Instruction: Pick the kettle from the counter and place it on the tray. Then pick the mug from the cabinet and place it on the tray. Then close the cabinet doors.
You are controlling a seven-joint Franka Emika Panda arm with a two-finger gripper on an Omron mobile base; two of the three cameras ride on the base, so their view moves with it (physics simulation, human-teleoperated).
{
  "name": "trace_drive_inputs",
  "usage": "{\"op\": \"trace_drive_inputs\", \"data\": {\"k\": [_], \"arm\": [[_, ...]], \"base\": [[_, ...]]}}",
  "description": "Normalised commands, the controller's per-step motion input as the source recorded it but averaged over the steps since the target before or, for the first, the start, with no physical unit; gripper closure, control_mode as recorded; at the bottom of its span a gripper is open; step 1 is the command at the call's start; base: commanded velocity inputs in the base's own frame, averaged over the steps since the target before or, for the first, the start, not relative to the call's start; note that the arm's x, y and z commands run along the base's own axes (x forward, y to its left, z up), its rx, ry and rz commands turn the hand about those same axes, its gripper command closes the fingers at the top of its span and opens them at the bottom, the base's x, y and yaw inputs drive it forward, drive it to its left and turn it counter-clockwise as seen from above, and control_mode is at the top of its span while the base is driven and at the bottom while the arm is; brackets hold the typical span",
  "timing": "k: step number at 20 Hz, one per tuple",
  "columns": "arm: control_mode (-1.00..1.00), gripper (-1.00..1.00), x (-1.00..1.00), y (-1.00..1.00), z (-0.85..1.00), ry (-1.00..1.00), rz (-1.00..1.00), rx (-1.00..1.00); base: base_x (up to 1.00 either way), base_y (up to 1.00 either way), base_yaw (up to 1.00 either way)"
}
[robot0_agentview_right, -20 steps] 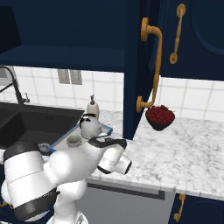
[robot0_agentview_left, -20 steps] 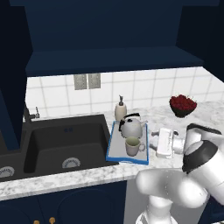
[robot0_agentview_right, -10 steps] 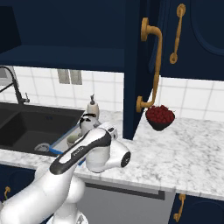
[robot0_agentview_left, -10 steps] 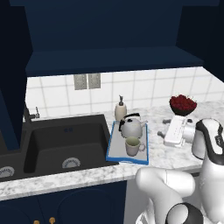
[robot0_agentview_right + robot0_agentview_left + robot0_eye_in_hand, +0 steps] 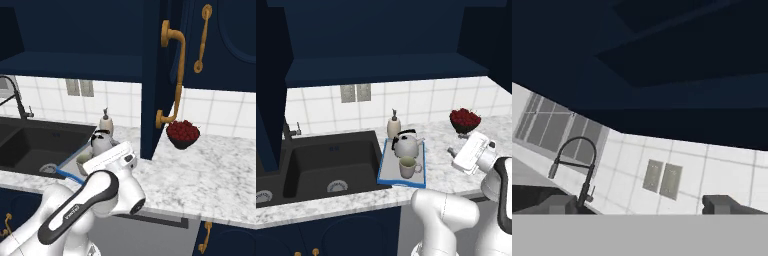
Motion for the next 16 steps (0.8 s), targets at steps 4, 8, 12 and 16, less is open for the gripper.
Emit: {"op": "trace_drive_inputs", "data": {"k": [4,8,12,16], "arm": [[-1.0,-1.0,-0.3,-0.46,0.67,-0.26,-0.03,0.05],[-1.0,-1.0,-0.11,-0.62,0.68,-0.11,-0.09,0.0],[-1.0,-1.0,-0.03,-0.68,0.52,-0.08,-0.11,0.01],[-1.0,-1.0,-0.07,-0.74,0.19,-0.03,-0.19,0.0]], "base": [[0.0,0.0,0.0],[0.0,0.0,0.0],[0.0,0.0,0.0],[0.0,0.0,0.0]]}}
